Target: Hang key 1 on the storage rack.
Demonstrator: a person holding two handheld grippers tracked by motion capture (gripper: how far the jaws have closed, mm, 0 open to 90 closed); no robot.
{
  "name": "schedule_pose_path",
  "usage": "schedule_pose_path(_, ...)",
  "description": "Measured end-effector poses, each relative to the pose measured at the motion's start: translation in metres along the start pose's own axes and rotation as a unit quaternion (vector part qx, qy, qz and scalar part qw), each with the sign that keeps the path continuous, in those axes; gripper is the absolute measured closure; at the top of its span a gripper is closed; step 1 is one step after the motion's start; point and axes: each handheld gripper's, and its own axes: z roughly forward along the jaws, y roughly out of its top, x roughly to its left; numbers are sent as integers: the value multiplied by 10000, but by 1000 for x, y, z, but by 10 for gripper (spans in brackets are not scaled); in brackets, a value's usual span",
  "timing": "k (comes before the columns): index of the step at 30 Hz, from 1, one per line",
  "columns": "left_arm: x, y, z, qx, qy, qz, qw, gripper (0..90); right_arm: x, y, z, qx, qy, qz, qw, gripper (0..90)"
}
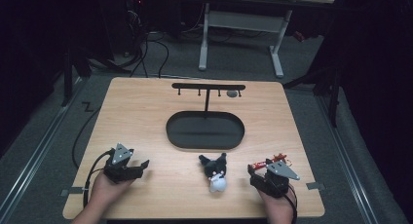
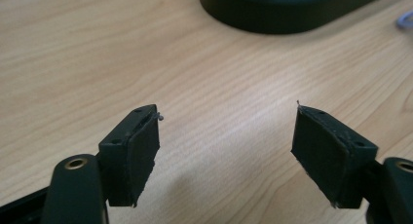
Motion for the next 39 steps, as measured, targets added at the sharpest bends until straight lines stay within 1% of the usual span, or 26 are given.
schedule_pose_path(1, -1, 1, 0, 3, -2, -11, 10000, 247, 1, 0, 1, -3, -77, -125, 9999, 295)
schedule_pose_path(2, -1, 1, 0, 3, -2, -11, 10000, 247, 1, 0, 1, -3, -77, -125, 9999, 295)
schedule_pose_path(3, -2, 2, -1, -27, -5, -17, 10000, 248, 4, 0, 2, -60, -184, -319, 9993, 299)
schedule_pose_path(4, -3, 3, -2, -77, -22, 4, 10000, 248, 4, 0, 2, -60, -184, -319, 9993, 299)
schedule_pose_path(5, -5, 5, -3, -184, -19, 46, 9998, 253, 4, 0, 3, -80, -169, -325, 9993, 298)
schedule_pose_path(6, -5, 5, -3, -184, -19, 46, 9998, 257, 4, 1, 3, -88, -154, -339, 9993, 298)
schedule_pose_path(7, -6, 6, -4, -240, -96, 61, 9996, 263, 4, 1, 3, -73, -151, -383, 9991, 297)
schedule_pose_path(9, -6, 5, -4, -226, -122, 69, 9996, 271, 4, 1, 3, -74, -138, -422, 9990, 297)
schedule_pose_path(11, -7, 4, -4, -187, -161, 90, 9997, 278, 1, 0, 3, -39, -39, -389, 9992, 294)
schedule_pose_path(15, -8, 3, -6, -198, -216, 99, 9995, 285, 0, -1, 4, -17, 18, -315, 9995, 294)
schedule_pose_path(17, -9, 1, -7, -177, -195, 192, 9995, 285, 0, 0, 7, 6, 65, -337, 9994, 301)
schedule_pose_path(18, -9, 1, -7, -177, -195, 192, 9995, 283, 0, 0, 8, 21, 78, -341, 9994, 301)
schedule_pose_path(20, -9, 1, -7, -131, -207, 276, 9993, 284, 1, 0, 9, 42, 72, -329, 9994, 301)
schedule_pose_path(21, -9, 0, -7, -142, -220, 289, 9992, 289, 1, 0, 9, 60, 93, -313, 9994, 303)
schedule_pose_path(22, -10, 0, -7, -146, -225, 301, 9992, 298, 2, 0, 10, 11, 132, -264, 9996, 310)
schedule_pose_path(26, -10, 0, -6, -156, -261, 296, 9991, 300, 4, 1, 10, -10, 159, -300, 9994, 311)
schedule_pose_path(27, -11, 0, -5, -135, -244, 351, 9990, 300, 4, 1, 10, -9, 187, -287, 9994, 308)
schedule_pose_path(28, -11, 0, -5, -135, -244, 351, 9990, 300, 4, 1, 10, -9, 187, -287, 9994, 308)
schedule_pose_path(29, -12, 0, -5, -121, -218, 396, 9989, 300, 5, 1, 10, 10, 197, -290, 9994, 301)
schedule_pose_path(31, -14, 1, -4, -123, -194, 472, 9986, 299, 6, 1, 10, 66, 179, -391, 9991, 293)
schedule_pose_path(32, -14, 1, -4, -123, -194, 472, 9986, 300, 6, 1, 10, 66, 179, -391, 9991, 293)
schedule_pose_path(34, -14, 2, -3, -116, -210, 501, 9985, 300, 7, 3, 9, 110, 163, -496, 9986, 277)
schedule_pose_path(35, -15, 4, -2, -91, -244, 524, 9983, 300, 9, 5, 7, 105, 197, -536, 9983, 257)
schedule_pose_path(36, -15, 4, -2, -91, -244, 524, 9983, 304, 9, 5, 7, 105, 197, -536, 9983, 257)
schedule_pose_path(37, -16, 5, -2, -82, -291, 525, 9982, 311, 12, 9, 7, 137, 222, -563, 9981, 239)
schedule_pose_path(39, -16, 6, -2, -137, -441, 430, 9980, 321, 14, 12, 7, 176, 241, -595, 9978, 223)
